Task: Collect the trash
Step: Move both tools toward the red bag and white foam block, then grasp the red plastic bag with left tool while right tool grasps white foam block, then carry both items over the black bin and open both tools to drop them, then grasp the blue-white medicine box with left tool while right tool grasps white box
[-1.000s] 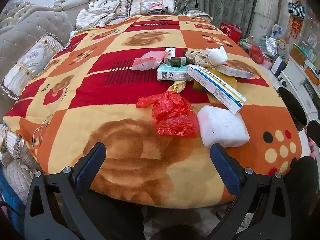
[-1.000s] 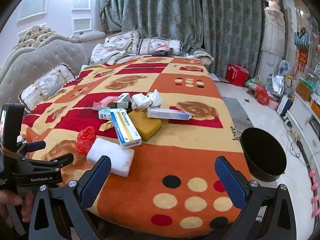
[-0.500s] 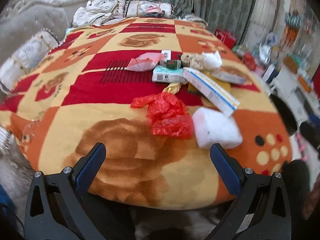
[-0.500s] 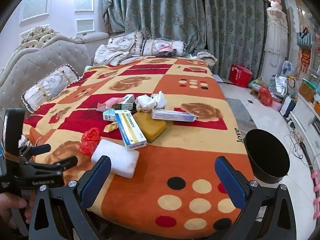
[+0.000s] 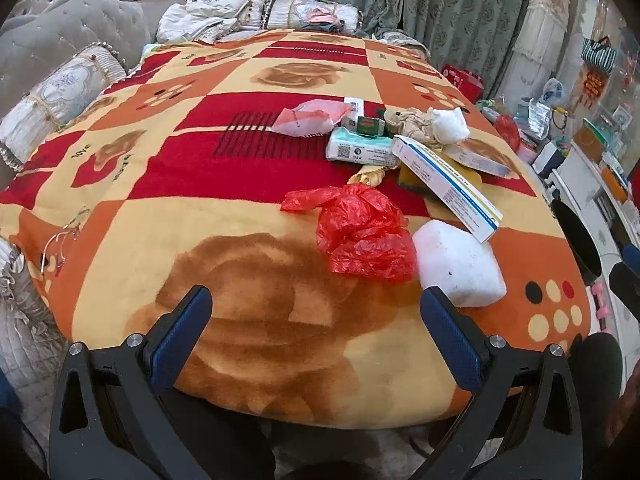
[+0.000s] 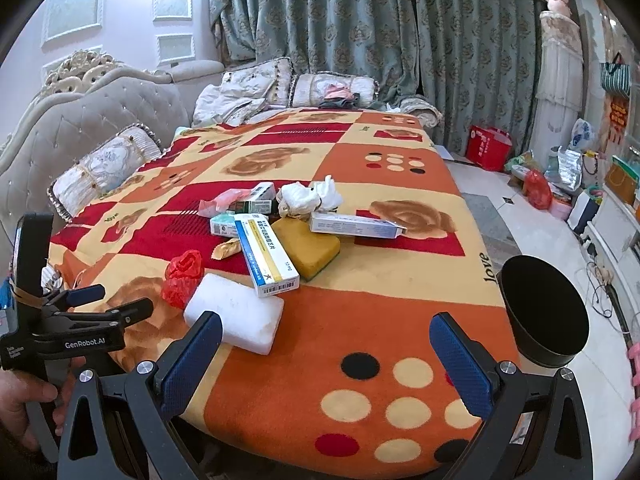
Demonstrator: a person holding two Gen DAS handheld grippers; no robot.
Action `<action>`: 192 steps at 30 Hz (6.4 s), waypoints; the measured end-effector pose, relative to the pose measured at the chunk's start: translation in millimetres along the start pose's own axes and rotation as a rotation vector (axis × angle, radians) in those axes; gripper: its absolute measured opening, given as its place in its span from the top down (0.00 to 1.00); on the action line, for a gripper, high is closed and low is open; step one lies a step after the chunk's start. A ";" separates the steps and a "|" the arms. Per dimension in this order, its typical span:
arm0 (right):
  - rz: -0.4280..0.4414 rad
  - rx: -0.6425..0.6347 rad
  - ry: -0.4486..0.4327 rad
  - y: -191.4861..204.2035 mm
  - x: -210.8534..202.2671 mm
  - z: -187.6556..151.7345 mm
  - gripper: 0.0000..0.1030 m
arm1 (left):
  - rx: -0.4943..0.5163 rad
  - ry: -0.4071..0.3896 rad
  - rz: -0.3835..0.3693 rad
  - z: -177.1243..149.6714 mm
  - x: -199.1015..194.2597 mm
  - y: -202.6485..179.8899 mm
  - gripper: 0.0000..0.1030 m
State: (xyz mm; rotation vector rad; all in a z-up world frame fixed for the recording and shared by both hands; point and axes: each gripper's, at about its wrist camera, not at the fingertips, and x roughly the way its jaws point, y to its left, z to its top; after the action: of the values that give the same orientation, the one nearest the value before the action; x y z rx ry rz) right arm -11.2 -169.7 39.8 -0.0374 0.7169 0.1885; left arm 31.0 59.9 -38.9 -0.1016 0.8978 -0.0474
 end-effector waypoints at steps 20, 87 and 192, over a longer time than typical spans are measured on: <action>0.000 -0.021 0.004 2.8 4.5 -1.5 0.00 | 0.025 0.007 0.025 4.1 -1.8 -11.2 0.00; 0.581 -0.302 0.183 24.6 114.9 -21.2 0.34 | 0.035 0.015 -0.243 14.4 41.4 7.9 0.79; 0.191 -0.118 -0.011 -144.0 140.6 43.0 0.25 | 0.111 0.074 -0.069 28.3 85.4 -139.0 0.38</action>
State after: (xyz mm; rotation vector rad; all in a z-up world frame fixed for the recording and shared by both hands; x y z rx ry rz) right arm 147.0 -284.6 -24.5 -0.0808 0.6982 0.4130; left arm 106.5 -83.5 -72.7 -0.0271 0.9632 -0.1660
